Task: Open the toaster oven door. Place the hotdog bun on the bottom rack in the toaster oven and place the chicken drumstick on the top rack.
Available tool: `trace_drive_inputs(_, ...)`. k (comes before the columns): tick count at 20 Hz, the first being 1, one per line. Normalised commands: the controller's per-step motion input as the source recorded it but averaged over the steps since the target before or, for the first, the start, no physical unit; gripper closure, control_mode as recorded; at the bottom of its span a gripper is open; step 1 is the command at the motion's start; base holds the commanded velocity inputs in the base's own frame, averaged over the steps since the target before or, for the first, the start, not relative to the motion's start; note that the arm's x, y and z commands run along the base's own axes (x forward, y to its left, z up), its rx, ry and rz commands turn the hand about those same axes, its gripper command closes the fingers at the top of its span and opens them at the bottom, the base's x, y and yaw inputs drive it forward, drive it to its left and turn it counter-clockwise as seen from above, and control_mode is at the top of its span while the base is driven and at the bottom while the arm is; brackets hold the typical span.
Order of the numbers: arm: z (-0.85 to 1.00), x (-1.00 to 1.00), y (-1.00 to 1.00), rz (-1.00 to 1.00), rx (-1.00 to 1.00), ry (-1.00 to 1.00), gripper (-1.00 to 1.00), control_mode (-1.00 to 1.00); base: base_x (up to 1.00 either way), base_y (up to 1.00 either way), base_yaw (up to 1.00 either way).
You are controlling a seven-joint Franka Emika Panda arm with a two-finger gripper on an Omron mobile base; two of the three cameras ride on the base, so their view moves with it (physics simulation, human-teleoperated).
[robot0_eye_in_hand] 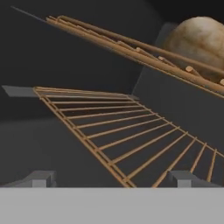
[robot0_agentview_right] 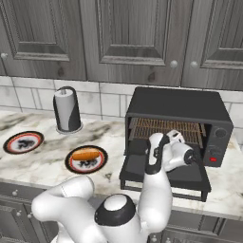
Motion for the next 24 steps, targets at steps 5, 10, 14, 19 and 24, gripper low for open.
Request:
trace_drive_inputs(5, -0.13, 0.63, 0.01, 0.0, -0.01, 0.01, -1.0, -1.0, 0.0, 0.0, 0.0)
trace_drive_inputs(10, -0.03, 0.57, 0.0, 0.0, 0.0, 0.02, 1.0, -1.0, 0.0, 0.0, 0.0)
trace_drive_inputs(14, 0.12, 0.02, -0.18, 0.03, 0.0, 0.09, 1.0, -1.0, 0.0, 0.0, 0.0)
trace_drive_inputs(19, 0.22, -0.19, -0.47, 0.18, -0.09, 0.24, 1.0, -1.0, 0.0, 0.0, 0.0)
trace_drive_inputs(24, 0.01, -0.46, -0.61, 0.22, -0.17, 0.27, 1.0, -1.0, 0.0, 0.0, 0.0)
